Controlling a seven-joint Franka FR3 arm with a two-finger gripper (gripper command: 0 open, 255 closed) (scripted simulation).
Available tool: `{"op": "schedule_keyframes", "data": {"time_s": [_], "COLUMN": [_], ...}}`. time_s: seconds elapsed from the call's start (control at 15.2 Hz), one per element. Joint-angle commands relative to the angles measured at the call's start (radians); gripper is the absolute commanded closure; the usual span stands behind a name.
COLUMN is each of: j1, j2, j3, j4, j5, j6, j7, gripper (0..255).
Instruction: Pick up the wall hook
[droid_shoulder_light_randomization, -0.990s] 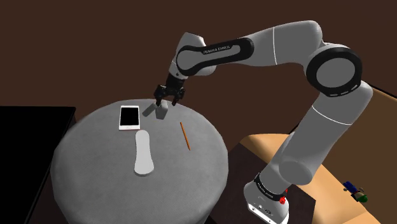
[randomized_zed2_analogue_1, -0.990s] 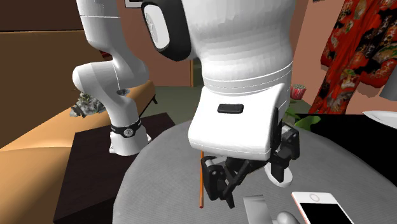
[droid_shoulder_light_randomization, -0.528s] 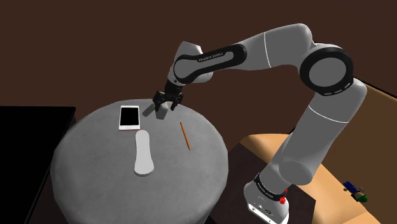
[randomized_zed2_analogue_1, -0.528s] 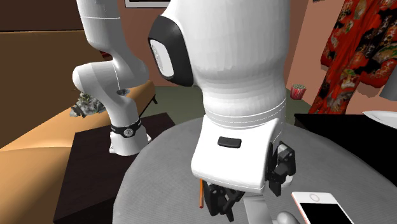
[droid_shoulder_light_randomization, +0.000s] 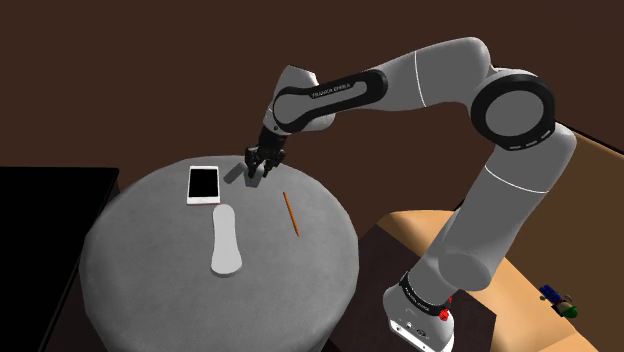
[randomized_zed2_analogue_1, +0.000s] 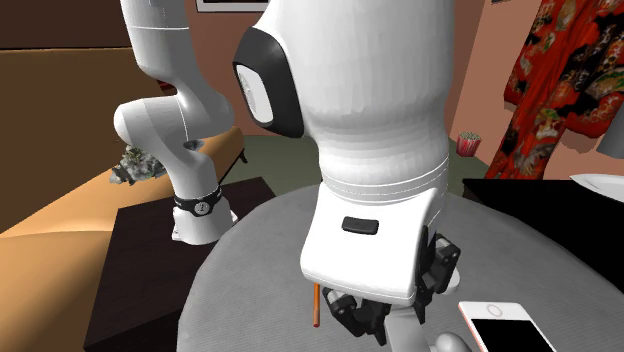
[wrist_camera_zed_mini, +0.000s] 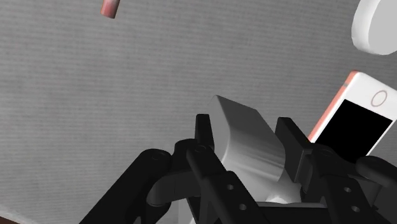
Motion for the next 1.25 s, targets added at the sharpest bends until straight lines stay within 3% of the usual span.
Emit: {"op": "schedule_keyframes", "data": {"time_s": [0.0, 1.19], "j1": [0.0, -0.004], "j2": [0.001, -0.083], "j3": [0.0, -0.005], "j4": [-0.001, 0.107], "j5": [0.0, -0.023], "j6": [0.0, -0.189], "j7": [0.0, 0.042], "gripper": [255, 255]}}
